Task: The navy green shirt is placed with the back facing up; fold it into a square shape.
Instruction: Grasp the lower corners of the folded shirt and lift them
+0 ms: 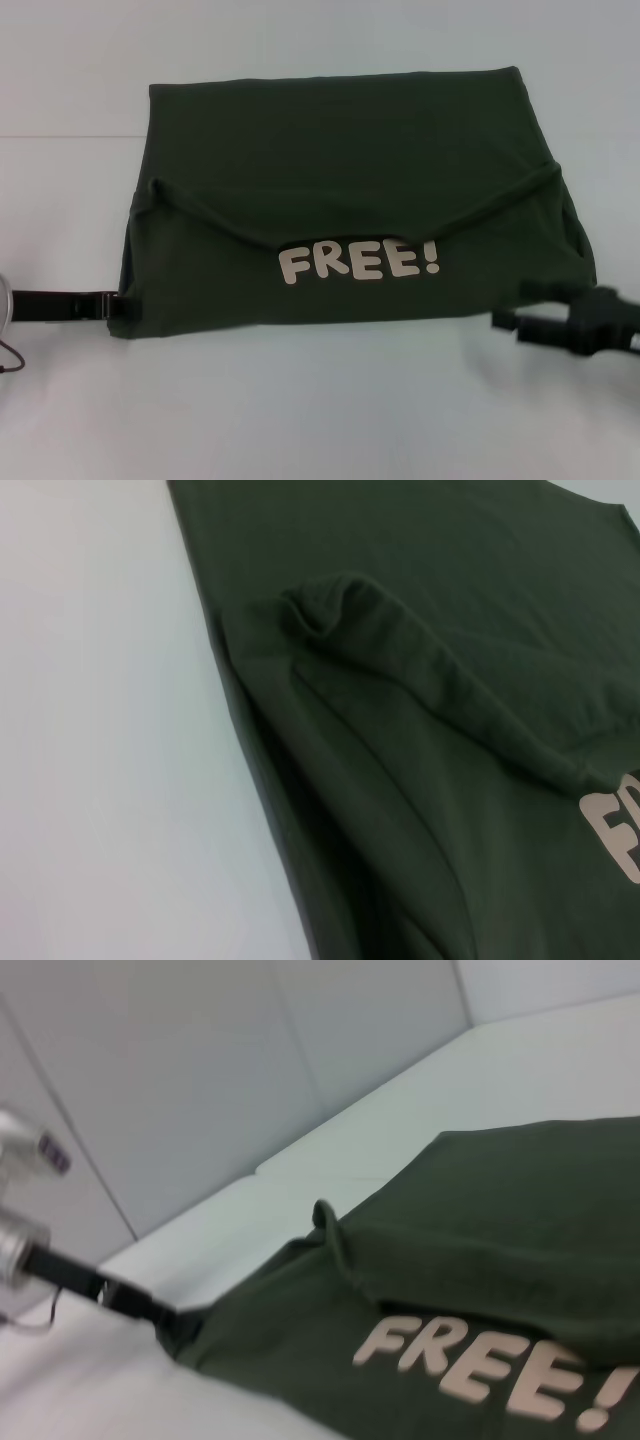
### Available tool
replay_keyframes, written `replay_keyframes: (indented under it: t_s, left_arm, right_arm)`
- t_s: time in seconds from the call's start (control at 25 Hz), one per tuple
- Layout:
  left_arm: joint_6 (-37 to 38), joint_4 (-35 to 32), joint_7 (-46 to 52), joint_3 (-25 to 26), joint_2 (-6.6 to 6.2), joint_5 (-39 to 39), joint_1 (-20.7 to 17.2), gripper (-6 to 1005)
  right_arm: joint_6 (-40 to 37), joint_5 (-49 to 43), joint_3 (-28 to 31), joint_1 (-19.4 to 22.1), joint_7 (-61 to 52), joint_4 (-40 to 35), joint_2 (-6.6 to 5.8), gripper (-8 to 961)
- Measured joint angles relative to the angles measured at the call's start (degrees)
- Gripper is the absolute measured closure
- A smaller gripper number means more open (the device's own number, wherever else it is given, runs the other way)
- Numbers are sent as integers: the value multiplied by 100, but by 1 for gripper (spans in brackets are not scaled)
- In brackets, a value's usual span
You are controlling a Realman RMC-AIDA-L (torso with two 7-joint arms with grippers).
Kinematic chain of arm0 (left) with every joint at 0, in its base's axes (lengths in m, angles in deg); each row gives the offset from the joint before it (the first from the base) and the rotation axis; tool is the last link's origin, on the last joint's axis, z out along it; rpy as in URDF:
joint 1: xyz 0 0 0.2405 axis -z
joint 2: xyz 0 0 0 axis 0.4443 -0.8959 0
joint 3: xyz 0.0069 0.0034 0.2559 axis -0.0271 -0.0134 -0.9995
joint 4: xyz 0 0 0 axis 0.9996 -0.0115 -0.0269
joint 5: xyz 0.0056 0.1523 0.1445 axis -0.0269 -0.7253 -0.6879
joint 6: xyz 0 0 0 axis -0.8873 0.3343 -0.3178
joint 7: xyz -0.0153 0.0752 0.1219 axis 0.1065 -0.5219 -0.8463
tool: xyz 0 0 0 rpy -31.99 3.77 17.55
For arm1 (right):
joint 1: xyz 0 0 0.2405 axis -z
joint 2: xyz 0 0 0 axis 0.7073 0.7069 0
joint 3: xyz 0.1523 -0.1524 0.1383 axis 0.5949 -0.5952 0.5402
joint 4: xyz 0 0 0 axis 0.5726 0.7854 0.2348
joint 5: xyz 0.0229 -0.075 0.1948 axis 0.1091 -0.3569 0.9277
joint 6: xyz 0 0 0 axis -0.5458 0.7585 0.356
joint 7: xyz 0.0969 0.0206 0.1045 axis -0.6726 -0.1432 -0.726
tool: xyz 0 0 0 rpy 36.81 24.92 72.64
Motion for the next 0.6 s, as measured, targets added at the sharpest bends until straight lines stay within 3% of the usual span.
replay_keyframes:
  t_s: [0.2,0.44,0.56,0.6]
  left_arm:
    - [46,0,0,2,-18,0,15,977]
    - [78,0,-9,4,-34,0,38,976]
    - [86,0,-23,1,-36,0,39,976]
    - [87,0,-36,2,-36,0,39,976]
  right_arm:
    - [-396,-72,-43,-46,-2258,-1277,-189,54]
    - [-627,-1011,-354,-541,-5386,-2207,-771,57]
    - [-588,-1658,-321,-864,-6252,-2288,-883,59]
    - [-428,-2267,-318,-1112,-6613,-2366,-883,59]
